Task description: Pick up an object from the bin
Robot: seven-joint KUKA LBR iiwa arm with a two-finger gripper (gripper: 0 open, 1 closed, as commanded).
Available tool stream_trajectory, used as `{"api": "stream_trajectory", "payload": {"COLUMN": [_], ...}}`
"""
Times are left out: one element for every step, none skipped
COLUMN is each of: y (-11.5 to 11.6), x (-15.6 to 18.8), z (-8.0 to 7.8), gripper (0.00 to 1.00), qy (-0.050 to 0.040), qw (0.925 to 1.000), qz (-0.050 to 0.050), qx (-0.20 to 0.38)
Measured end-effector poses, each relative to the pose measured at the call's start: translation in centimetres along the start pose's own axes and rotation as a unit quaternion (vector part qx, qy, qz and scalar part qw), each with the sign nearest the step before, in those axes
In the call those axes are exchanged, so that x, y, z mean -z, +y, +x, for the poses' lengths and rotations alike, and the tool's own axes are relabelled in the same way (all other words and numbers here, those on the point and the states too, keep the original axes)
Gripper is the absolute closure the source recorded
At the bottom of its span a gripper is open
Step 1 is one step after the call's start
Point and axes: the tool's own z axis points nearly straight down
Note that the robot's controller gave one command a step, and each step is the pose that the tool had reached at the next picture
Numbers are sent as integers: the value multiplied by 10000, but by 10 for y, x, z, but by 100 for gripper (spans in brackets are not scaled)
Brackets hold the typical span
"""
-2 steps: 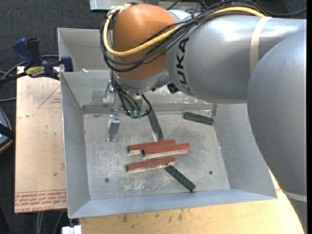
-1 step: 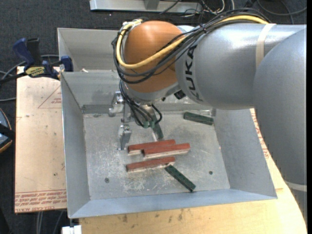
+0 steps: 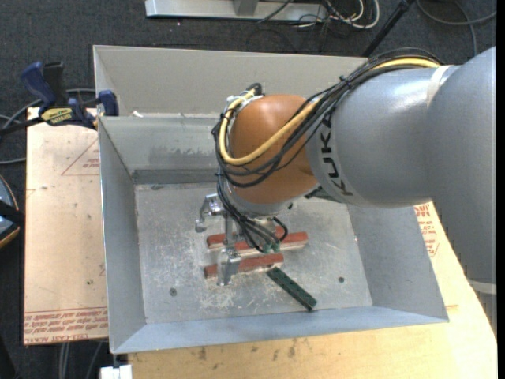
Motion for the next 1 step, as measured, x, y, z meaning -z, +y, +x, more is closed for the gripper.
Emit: {"api": "stream_trajectory", "payload": {"y": [-30], "x": [-71], "z": [-39], "gripper": [100], "qy": [-45], "qw": [10000], "qz": [-22], "qx": [-83]}}
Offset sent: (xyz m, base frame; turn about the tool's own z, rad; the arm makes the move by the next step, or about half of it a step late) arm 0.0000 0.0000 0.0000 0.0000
